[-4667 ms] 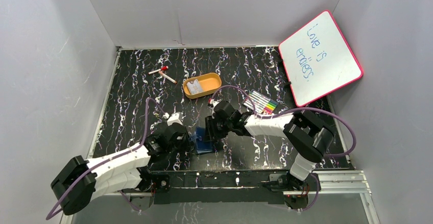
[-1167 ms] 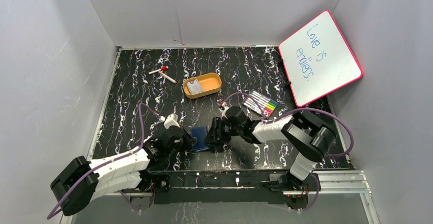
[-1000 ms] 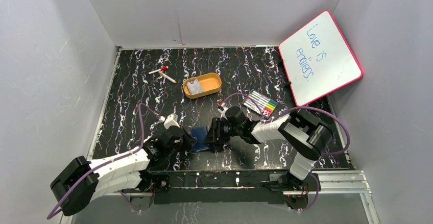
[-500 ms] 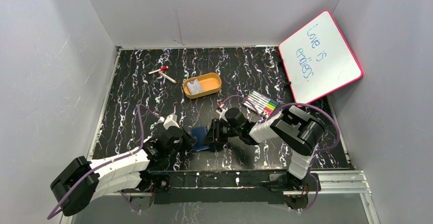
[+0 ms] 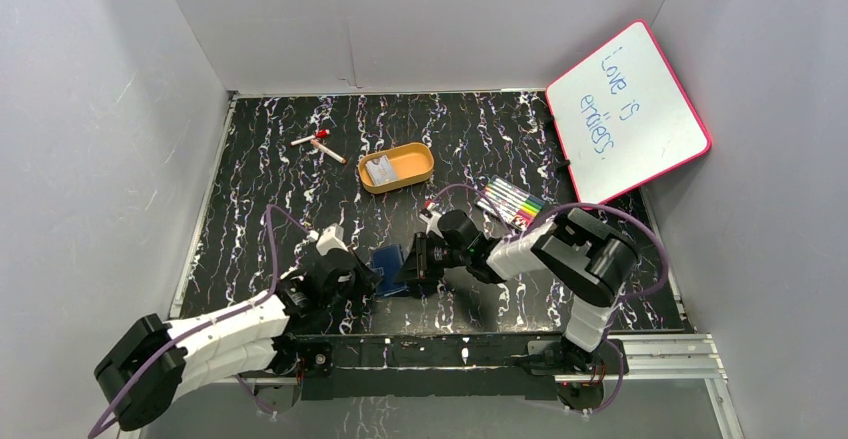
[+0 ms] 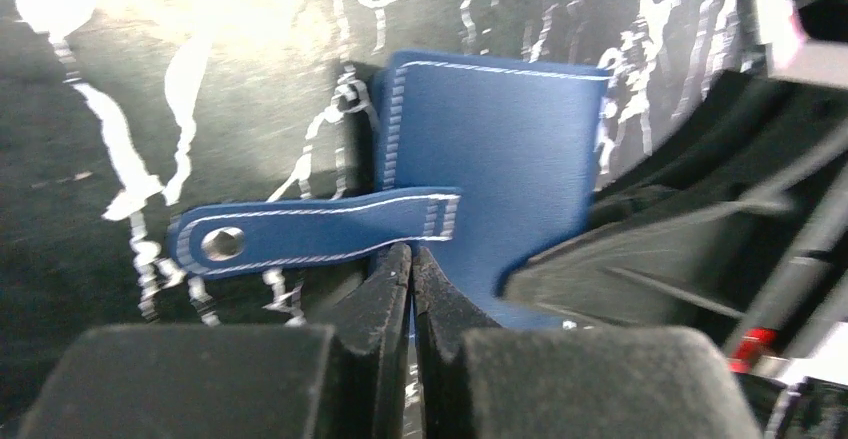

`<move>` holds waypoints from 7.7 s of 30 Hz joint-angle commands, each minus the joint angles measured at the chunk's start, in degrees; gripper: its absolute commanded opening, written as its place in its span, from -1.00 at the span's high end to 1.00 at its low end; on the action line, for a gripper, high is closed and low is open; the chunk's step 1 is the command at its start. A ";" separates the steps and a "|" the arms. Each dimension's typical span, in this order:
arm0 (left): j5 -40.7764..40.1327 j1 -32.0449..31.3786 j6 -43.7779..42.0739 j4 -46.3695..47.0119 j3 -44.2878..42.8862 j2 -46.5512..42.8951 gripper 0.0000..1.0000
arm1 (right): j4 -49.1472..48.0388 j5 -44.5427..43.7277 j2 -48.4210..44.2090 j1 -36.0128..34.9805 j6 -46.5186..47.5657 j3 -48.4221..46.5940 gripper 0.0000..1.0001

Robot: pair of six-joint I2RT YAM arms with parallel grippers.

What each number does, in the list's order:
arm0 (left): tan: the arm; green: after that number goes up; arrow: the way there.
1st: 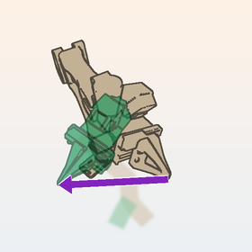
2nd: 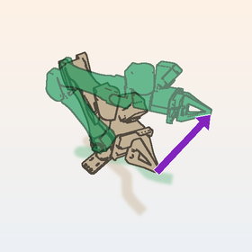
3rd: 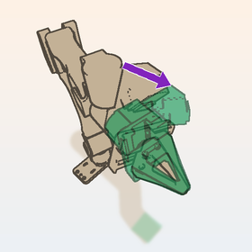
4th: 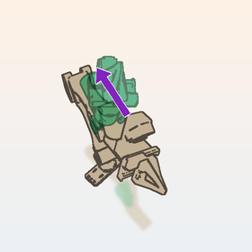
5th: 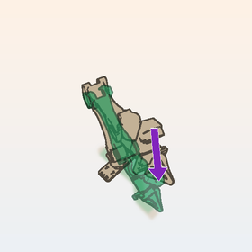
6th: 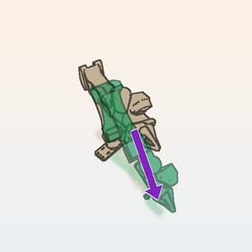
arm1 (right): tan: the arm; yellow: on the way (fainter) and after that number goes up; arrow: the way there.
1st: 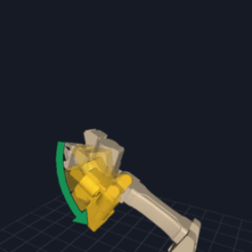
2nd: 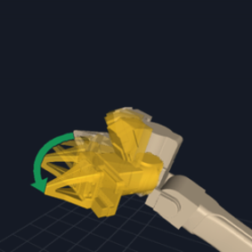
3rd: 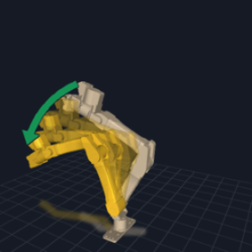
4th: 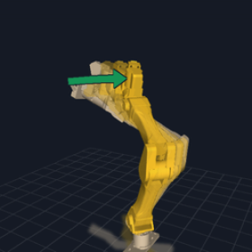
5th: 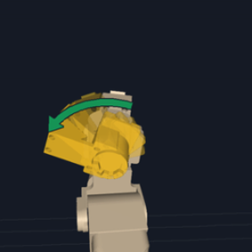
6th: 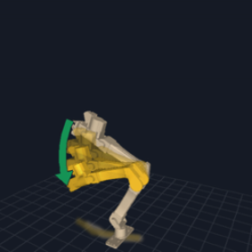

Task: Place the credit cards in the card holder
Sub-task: Pick up the card holder from the center of the board, then adjust the card holder.

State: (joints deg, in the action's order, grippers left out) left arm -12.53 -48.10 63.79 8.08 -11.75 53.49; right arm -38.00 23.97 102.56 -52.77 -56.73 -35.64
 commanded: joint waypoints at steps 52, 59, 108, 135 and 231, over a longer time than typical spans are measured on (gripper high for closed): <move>1.54 0.48 5.41 -29.57 -71.52 9.20 -0.83 | -0.26 -46.91 -43.69 -5.76 139.78 -13.84 1.00; 2.03 0.55 4.46 -29.39 -73.86 12.76 -0.84 | 0.82 -46.05 -43.28 -5.87 141.52 -13.63 1.00; 3.42 0.99 -33.62 -23.08 -59.94 -4.84 1.00 | 52.90 -20.64 -39.85 -4.80 69.77 -42.69 -0.97; 60.62 0.91 -68.06 -28.94 -51.93 -15.32 1.00 | 50.76 17.89 -51.06 -4.18 44.69 -33.67 -0.94; 8.30 0.96 -16.85 4.36 -30.38 -17.73 1.00 | 38.42 -22.50 -58.95 -4.18 25.79 -20.10 -0.28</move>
State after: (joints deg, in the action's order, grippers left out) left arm 9.19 -47.09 49.98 35.53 -33.65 38.11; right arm -17.15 8.99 47.42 -57.01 -39.05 -47.55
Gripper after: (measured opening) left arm 0.095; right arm 0.626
